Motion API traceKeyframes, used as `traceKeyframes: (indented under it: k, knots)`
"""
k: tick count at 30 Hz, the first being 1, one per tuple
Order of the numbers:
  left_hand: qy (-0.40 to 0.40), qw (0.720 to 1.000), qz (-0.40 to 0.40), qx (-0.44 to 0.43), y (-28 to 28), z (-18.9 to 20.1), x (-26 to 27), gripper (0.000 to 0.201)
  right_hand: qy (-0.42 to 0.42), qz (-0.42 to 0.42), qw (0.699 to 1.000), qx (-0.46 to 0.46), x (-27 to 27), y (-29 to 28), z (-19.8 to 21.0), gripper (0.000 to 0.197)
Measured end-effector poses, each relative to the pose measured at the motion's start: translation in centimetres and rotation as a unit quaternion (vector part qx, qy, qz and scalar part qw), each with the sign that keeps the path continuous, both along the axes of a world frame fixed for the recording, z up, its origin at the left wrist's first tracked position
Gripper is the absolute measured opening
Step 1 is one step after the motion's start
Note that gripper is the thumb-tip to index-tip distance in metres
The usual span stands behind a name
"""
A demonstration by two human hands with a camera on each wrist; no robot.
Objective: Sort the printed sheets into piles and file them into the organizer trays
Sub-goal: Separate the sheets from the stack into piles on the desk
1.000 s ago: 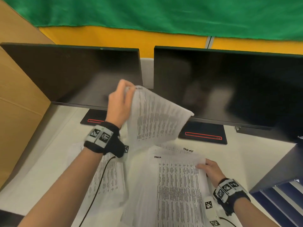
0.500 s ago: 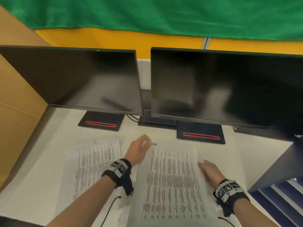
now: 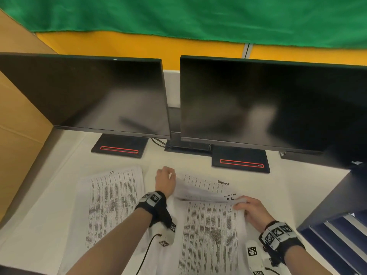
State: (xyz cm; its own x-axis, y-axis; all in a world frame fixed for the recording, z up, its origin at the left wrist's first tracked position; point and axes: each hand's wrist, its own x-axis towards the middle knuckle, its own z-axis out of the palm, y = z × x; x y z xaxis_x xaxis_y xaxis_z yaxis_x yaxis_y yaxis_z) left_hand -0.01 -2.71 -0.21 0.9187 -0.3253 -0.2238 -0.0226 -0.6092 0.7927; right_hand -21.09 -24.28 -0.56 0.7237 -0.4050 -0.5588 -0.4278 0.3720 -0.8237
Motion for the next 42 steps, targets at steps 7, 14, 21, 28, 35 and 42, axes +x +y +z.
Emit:
traceKeyframes:
  k: [7, 14, 21, 28, 35, 42]
  knots:
    - [0.199, 0.975, -0.077, 0.065, 0.2, -1.4, 3.2, 0.036, -0.023, 0.042, 0.999, 0.022, -0.4, -0.3, 0.5, 0.014]
    - [0.099, 0.988, -0.092, 0.081, 0.4, 0.3, 1.4, 0.029, -0.035, -0.021, 0.999, 0.024, 0.1, 0.3, 0.8, 0.016]
    - [0.053, 0.994, -0.045, 0.085, 1.4, 0.7, 0.6, 0.026, -0.031, -0.013, 0.999, 0.007, 0.7, 1.4, 1.9, 0.021]
    - [0.029, 0.995, 0.01, -0.097, 0.8, 2.4, -0.7, 0.051, -0.067, -0.08, 0.989, -0.101, 1.8, 0.8, 6.2, 0.018]
    - [0.025, 0.948, -0.064, -0.311, -2.6, 10.0, 0.1, 0.033, -0.239, -0.145, 0.947, -0.161, 5.3, 0.2, 17.4, 0.027]
    - [-0.118, 0.925, 0.019, -0.361, -4.5, 12.2, -0.9, 0.022, -0.301, -0.116, 0.928, -0.187, 7.7, 2.2, 20.0, 0.026]
